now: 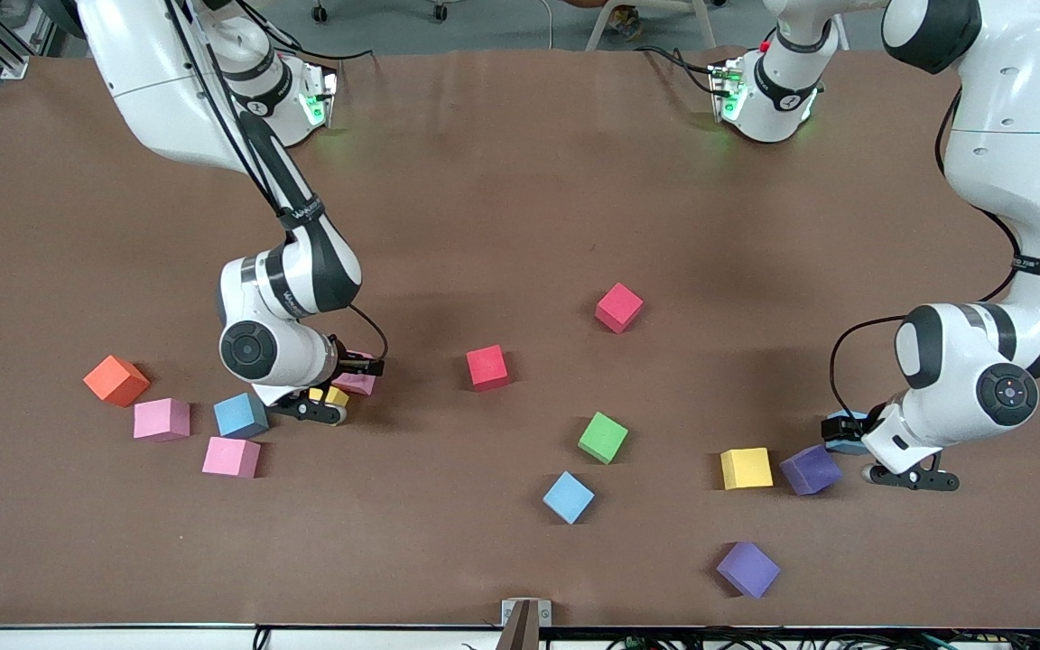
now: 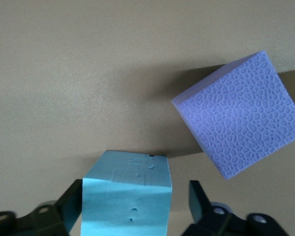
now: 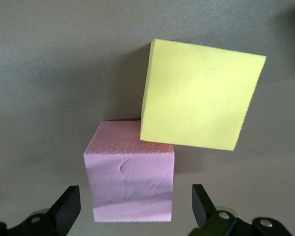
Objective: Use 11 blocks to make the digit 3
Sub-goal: 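Lift the pink cube with the right gripper while the left gripper lifts blue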
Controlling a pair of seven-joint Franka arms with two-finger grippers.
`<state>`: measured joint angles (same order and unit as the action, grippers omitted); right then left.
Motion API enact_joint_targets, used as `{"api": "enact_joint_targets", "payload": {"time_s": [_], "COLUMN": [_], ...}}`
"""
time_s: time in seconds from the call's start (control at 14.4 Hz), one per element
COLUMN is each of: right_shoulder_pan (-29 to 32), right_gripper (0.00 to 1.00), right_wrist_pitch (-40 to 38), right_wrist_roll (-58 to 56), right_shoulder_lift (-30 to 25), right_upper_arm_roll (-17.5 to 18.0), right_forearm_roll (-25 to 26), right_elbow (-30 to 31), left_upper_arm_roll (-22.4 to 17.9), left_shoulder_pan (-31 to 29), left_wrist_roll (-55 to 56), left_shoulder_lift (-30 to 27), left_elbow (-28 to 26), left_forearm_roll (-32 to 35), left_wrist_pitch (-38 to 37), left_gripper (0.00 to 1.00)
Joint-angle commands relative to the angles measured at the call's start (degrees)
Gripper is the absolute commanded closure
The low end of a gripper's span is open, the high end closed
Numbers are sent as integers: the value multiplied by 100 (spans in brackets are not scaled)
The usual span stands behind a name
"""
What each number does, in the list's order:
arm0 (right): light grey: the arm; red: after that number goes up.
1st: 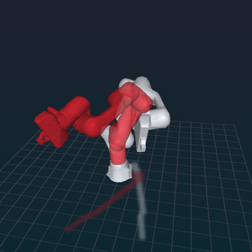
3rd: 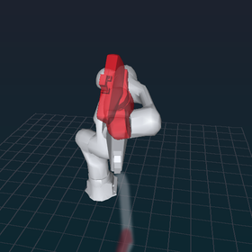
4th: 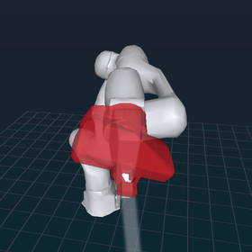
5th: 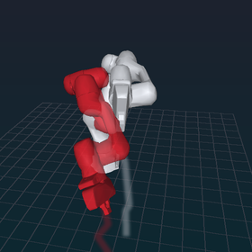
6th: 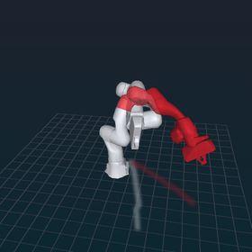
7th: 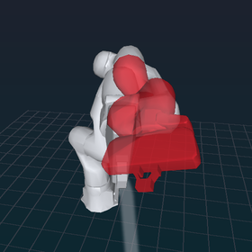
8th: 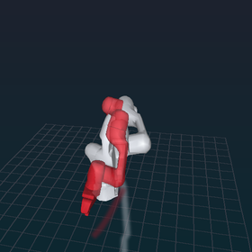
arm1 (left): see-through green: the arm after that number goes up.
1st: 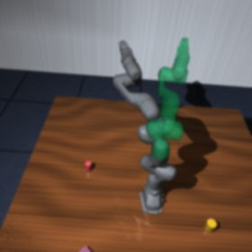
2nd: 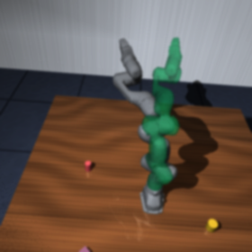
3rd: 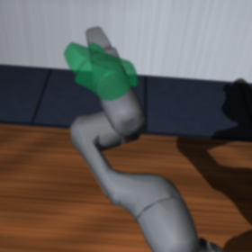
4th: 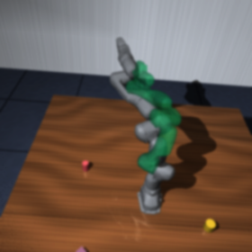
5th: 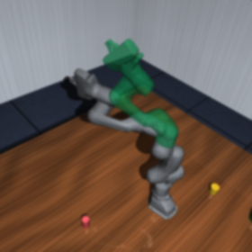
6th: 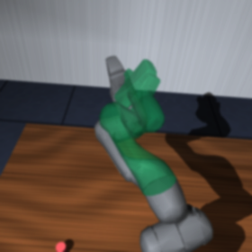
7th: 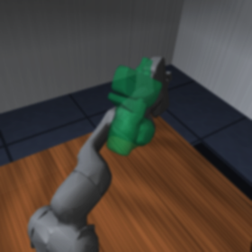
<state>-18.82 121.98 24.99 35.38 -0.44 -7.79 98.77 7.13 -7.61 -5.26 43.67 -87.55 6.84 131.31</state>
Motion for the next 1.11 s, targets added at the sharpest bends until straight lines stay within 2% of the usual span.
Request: {"api": "enact_joint_targets", "payload": {"time_s": [0.0, 0.07, 0.14, 0.28, 0.42, 0.56, 0.83, 1.04], "right_shoulder_pan": [10, 1, 10, 62, 80, 98, 98, 141], "right_gripper": [5, 14, 27, 53, 65, 67, 70, 70], "right_wrist_pitch": [45, 45, 28, 10, -8, -86, -692, -860], "right_wrist_roll": [41, 41, 49, 58, 58, 398, 1182, 1271], "right_shoulder_lift": [66, 74, 74, 74, 66, -30, -768, -1015], "right_upper_arm_roll": [26, 26, 26, 35, 26, 26, 18, -18], "right_forearm_roll": [-73, -73, -73, -82, -82, -99, -99, -91], "right_elbow": [-42, -42, -42, -33, -42, -42, -104, -95], "left_upper_arm_roll": [-10, -10, -10, 85, 384, 813, 1745, 2422], "left_shoulder_pan": [5, -4, 5, 31, 14, 22, 31, 144], "left_wrist_roll": [60, 217, 410, 569, 937, 1534, 2817, 3949], "left_shoulder_lift": [-69, -95, -199, -454, -709, -876, -1167, -1220], "left_elbow": [-34, -34, -34, -34, -43, -51, -60, -60], "left_forearm_roll": [-113, -113, -104, -104, -113, -104, -86, -34], "left_wrist_pitch": [-18, -52, -183, -639, -1201, -1537, -1959, -2101], "left_gripper": [67, 74, 78, 78, 78, 78, 78, 77]}}
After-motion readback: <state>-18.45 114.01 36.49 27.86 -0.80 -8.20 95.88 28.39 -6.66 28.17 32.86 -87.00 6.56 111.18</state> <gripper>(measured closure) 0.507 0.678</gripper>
